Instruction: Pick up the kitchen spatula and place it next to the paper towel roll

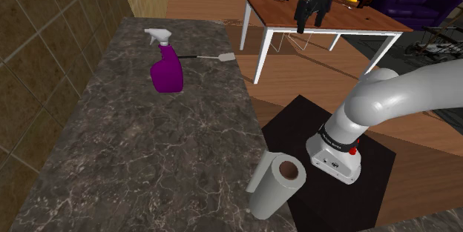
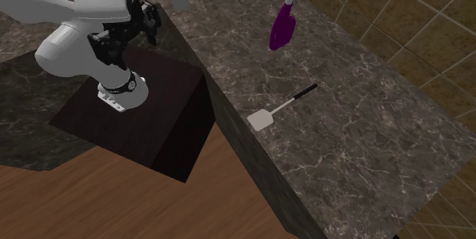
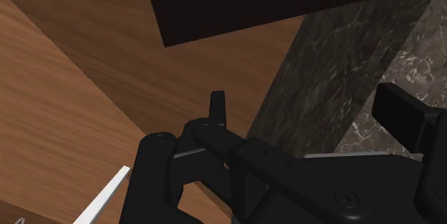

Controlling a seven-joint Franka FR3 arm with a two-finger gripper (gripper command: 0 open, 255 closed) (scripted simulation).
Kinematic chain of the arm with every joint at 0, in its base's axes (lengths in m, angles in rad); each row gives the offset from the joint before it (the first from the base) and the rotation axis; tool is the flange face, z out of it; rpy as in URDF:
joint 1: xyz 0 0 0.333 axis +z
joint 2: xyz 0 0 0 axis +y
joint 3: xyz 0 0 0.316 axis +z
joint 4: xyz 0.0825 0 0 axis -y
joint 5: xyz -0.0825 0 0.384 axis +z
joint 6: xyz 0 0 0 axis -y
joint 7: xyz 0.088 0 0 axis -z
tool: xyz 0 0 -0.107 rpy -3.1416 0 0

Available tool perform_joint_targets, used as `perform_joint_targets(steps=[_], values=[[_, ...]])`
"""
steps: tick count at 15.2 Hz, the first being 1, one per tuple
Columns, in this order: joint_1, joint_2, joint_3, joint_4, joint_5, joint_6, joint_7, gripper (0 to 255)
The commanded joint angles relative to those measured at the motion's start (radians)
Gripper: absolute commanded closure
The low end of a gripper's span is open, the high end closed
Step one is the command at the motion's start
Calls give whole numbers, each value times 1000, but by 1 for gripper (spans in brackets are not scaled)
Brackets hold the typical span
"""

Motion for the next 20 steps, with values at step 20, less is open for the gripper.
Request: perform_joint_targets(steps=[20], values=[[156, 593, -122, 180, 31, 530, -550, 0]])
